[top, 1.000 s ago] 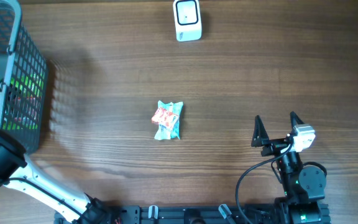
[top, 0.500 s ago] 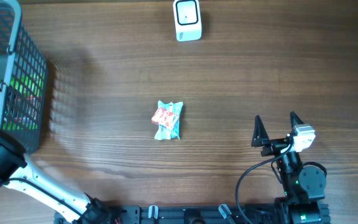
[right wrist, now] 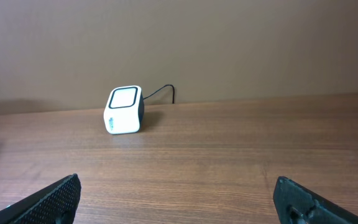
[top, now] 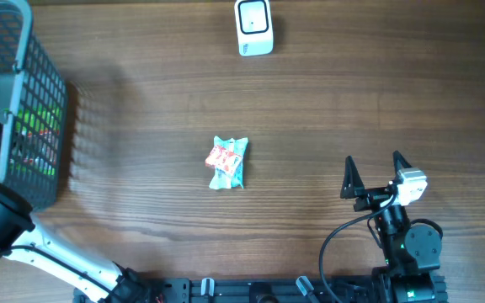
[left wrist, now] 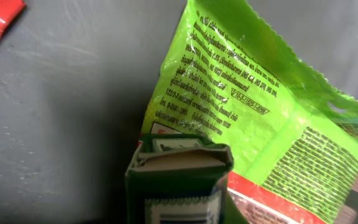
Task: Scan the item barcode
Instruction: 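Reach the left gripper back into the basket and grasp a green bag, then carry the green bag out and release it beside the snack pack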
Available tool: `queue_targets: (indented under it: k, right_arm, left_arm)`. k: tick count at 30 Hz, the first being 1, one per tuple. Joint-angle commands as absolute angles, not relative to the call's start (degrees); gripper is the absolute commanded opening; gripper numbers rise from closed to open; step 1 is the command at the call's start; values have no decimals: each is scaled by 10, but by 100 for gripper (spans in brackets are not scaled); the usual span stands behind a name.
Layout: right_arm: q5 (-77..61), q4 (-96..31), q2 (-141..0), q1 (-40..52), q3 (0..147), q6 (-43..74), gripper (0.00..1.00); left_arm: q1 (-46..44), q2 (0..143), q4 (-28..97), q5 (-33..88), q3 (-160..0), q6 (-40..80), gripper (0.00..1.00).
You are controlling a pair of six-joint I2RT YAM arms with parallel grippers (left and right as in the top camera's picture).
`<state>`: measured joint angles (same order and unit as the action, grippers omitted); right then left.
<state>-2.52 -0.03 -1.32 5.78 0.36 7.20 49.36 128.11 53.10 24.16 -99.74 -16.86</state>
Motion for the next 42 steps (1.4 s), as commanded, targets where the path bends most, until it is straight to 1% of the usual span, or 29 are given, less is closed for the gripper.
queue_targets:
  k: [1, 6, 13, 15, 19, 21, 23, 24, 26, 28, 31, 35, 36, 39, 42]
  right_arm:
    - [-20, 1, -10, 56, 3, 62, 100]
    - [-20, 2, -10, 56, 3, 62, 100]
    - [-20, 1, -10, 56, 3, 62, 100]
    - [-20, 1, -10, 56, 3, 62, 100]
    - [-20, 2, -10, 56, 3, 62, 100]
    - [-20, 1, -10, 56, 3, 62, 100]
    - [-20, 1, -10, 56, 3, 62, 100]
    - [-20, 1, -10, 56, 3, 62, 100]
    - [-20, 1, -10, 56, 3, 62, 100]
    - [-20, 1, -10, 56, 3, 62, 100]
    - [-20, 1, -10, 56, 3, 62, 100]
    - [-20, 1, -10, 56, 3, 62, 100]
    - [-20, 1, -10, 56, 3, 62, 100]
    - [-20, 1, -10, 56, 3, 62, 100]
    - [-20, 1, -10, 56, 3, 62, 100]
  left_arm:
    - [477, 1341, 606, 279, -1025, -129, 4]
    - [477, 1301, 656, 278, -1155, -81, 4]
    - [477, 1180, 644, 278, -1322, 39, 4]
    - [477, 1126, 637, 278, -1349, 91, 4]
    - [470, 1024, 647, 279, -1352, 175, 4]
    - [451, 982, 672, 281, -1352, 195, 4]
    - [410, 945, 710, 281, -1352, 198, 4]
    - [385, 934, 727, 281, -1352, 198, 4]
    - [308, 925, 773, 279, -1352, 197, 4]
    - [261, 929, 805, 260, -1348, 197, 4]
    - [164, 945, 855, 194, -1308, 195, 4]
    - [68, 966, 852, 185, -1193, 180, 4]
    - [45, 968, 829, 185, -1139, 181, 4]
    - [11, 968, 752, 185, -1016, 203, 4]
    - [-17, 968, 630, 185, -865, 250, 4]
